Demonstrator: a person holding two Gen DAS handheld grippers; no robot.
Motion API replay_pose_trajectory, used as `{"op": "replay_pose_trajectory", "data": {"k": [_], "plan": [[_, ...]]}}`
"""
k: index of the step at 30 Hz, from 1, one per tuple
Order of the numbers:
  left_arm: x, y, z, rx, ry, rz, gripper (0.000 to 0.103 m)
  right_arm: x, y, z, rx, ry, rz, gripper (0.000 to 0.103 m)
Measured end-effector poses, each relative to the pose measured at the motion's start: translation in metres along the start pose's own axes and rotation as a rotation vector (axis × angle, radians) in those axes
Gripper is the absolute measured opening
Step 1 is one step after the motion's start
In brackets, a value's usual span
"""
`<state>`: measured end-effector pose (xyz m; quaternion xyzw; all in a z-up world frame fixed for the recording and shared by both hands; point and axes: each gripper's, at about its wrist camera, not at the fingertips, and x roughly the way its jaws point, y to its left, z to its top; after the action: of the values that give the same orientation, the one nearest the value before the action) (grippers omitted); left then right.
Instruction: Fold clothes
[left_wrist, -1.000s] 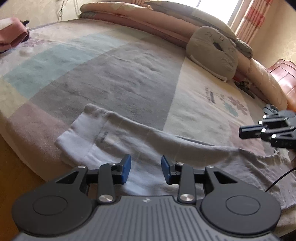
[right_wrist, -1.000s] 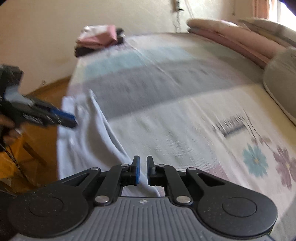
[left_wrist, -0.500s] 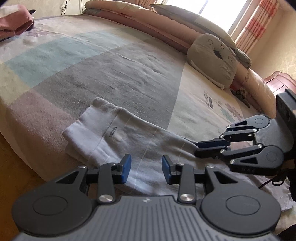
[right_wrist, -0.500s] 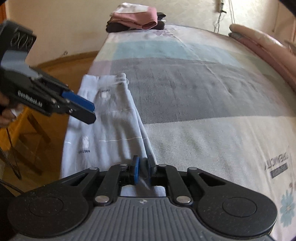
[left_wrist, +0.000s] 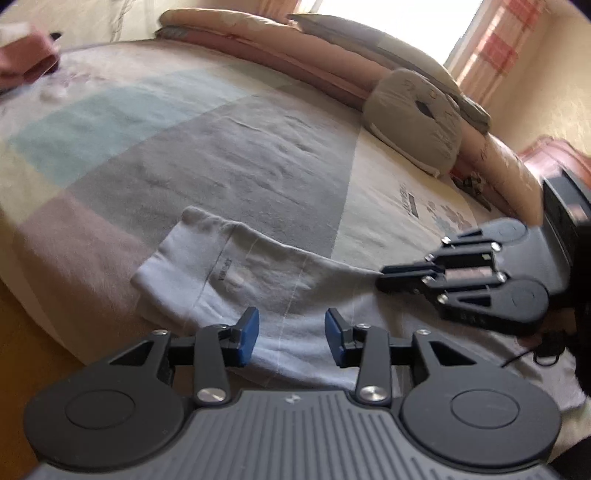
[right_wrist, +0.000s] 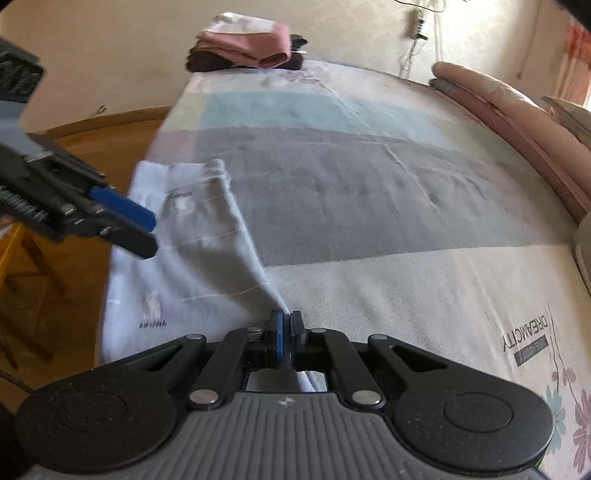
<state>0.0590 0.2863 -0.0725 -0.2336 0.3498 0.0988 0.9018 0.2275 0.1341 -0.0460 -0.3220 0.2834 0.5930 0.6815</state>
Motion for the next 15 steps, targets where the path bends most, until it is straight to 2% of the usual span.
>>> {"op": "replay_pose_trajectory", "data": {"k": [3,5,8,11,15], "plan": [[0.0,0.001,-0.001,0.011,0.017,-0.001,0.04,-0.011,-0.008,0.001,0.068,-0.016,0.022,0.018],[-0.005,-0.001,0.003,0.032,0.018,0.012,0.04,-0.031,-0.017,-0.003,0.135,-0.03,0.009,0.03],[-0.008,-0.009,0.011,0.107,0.006,-0.011,0.041,-0.067,-0.031,-0.024,0.234,-0.018,-0.015,0.036],[0.004,-0.023,0.015,0.181,0.02,-0.008,0.041,-0.097,-0.035,-0.058,0.336,0.018,-0.032,0.04],[0.017,-0.041,0.004,0.32,0.07,0.025,0.041,-0.119,-0.012,-0.105,0.415,0.078,-0.117,0.04]]}}
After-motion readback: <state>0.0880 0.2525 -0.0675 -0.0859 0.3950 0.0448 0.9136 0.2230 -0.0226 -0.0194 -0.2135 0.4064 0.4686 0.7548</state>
